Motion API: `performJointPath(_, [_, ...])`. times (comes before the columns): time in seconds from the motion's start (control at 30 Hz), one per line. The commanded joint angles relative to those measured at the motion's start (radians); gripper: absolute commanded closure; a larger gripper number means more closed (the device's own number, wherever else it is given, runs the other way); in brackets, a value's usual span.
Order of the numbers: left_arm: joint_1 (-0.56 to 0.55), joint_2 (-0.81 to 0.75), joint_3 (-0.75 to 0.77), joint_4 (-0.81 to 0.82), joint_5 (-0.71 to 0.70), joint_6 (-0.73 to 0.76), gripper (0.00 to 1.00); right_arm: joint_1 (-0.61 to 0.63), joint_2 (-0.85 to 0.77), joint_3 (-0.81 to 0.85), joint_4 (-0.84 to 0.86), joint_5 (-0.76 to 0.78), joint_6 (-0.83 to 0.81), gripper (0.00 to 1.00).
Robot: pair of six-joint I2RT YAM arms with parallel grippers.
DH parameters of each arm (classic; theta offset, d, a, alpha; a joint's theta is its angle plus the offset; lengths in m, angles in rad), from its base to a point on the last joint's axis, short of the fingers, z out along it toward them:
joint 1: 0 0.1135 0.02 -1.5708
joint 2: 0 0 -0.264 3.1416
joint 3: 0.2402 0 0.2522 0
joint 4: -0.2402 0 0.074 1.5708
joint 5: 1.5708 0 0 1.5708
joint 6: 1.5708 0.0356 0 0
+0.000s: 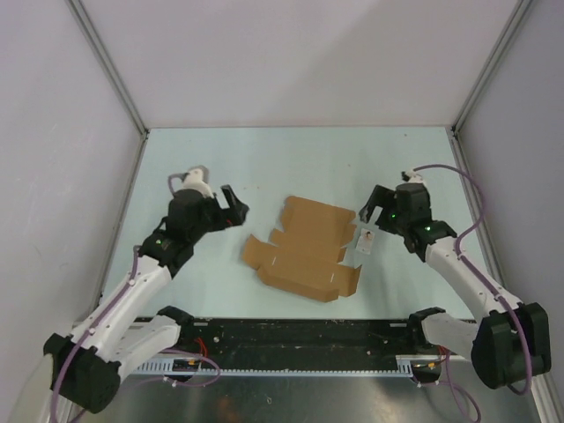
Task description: Fold the paper box
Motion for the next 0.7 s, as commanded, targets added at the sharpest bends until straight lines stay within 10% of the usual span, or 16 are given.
performJointPath(0.0, [-0.192, -0.053, 0.010, -0.111, -0.159, -0.023, 0.00, 0.181, -0.053, 0.038, -0.109, 0.175, 0.089, 0.02])
performJointPath(0.67, [-0.335, 0.012, -0.101, -0.154, -0.296, -0.051, 0.06, 0.442, -0.128, -0.039, -0.441, 0.214, 0.417, 0.22])
